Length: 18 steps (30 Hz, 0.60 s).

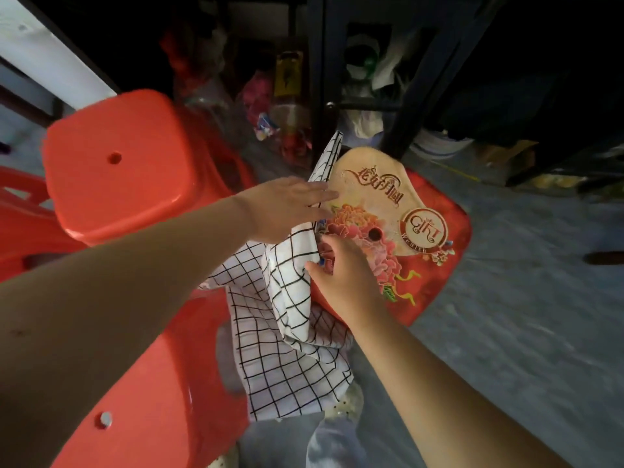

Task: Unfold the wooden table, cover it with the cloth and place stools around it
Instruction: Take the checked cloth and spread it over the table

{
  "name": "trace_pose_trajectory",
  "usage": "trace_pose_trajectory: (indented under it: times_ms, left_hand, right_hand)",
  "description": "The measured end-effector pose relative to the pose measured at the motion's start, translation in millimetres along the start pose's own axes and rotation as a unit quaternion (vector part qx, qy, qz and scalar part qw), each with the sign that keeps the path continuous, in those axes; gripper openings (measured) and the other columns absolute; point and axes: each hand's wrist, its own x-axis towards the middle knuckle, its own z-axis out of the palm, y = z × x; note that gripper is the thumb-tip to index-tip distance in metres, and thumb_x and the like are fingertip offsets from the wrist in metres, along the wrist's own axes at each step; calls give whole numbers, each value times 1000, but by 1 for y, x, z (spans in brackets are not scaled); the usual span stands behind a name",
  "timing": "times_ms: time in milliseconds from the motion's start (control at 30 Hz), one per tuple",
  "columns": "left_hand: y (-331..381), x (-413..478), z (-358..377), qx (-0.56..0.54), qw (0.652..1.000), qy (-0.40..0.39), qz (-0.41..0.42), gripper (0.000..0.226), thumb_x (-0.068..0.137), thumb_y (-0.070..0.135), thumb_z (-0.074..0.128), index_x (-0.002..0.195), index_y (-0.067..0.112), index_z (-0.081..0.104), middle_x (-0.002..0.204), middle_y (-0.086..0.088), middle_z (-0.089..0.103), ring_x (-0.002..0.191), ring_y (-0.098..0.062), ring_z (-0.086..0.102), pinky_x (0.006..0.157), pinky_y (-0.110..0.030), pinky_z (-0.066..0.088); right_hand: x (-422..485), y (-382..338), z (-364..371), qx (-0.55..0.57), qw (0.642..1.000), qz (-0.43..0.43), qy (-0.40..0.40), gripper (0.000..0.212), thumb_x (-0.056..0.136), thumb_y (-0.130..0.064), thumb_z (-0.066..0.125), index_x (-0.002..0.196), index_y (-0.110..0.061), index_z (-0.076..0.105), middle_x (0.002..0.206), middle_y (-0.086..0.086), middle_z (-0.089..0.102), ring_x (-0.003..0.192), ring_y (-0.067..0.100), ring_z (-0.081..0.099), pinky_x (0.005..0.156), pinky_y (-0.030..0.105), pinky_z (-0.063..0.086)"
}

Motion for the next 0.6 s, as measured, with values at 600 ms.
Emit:
trace_pose_trajectory:
  times_ms: [600]
  left_hand:
    - [2,-96,-7,-97,981,169,14,13,85,17,56,91,8,64,121,-9,63,119,-31,54,100,-42,42]
  right_hand:
    - [-11,-34,28,22,991,-118,-59,40,87,-34,63,123,-21,54,111,-3,62,103,17,57,78,28,42]
